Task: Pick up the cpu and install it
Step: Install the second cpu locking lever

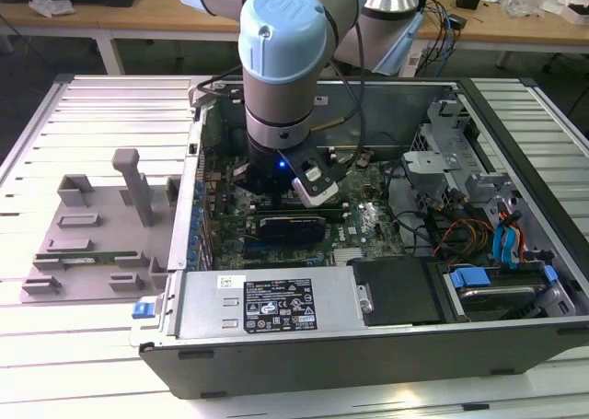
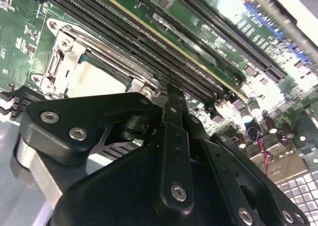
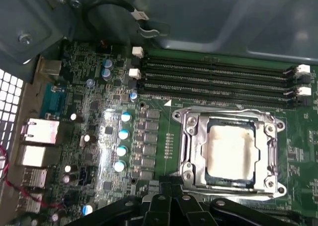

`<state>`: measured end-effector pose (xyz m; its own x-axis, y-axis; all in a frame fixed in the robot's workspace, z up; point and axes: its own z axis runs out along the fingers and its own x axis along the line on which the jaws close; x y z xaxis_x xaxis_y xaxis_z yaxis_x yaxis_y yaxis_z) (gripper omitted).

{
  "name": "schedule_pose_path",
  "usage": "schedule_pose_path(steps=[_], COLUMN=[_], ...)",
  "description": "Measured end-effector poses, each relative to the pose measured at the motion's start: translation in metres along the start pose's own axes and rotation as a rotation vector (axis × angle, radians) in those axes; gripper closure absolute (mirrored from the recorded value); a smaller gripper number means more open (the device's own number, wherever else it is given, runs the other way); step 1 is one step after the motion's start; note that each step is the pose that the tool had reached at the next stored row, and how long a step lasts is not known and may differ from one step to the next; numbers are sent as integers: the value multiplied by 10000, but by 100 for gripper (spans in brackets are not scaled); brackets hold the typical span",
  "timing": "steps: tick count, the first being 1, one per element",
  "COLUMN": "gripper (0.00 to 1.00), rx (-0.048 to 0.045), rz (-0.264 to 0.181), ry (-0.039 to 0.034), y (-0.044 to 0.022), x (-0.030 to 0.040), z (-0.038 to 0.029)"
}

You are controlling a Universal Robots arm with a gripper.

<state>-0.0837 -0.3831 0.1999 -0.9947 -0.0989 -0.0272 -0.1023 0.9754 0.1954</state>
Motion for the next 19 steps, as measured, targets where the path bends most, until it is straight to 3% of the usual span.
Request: schedule_pose_path(steps=[5, 6, 7, 8, 11, 16, 19], gripper=[89, 89, 89, 89, 89, 89, 89], rx=[0, 85, 357, 493, 785, 1068, 1179], rz=[-21, -22, -25, -26, -22, -11, -10], ry=[-22, -16, 13, 29, 91, 208, 222], y=[5, 13, 21, 28, 94, 224, 259], x=[9, 8, -4, -21, -103, -237, -254], z=[-4, -50, -81, -86, -74, -43, -46])
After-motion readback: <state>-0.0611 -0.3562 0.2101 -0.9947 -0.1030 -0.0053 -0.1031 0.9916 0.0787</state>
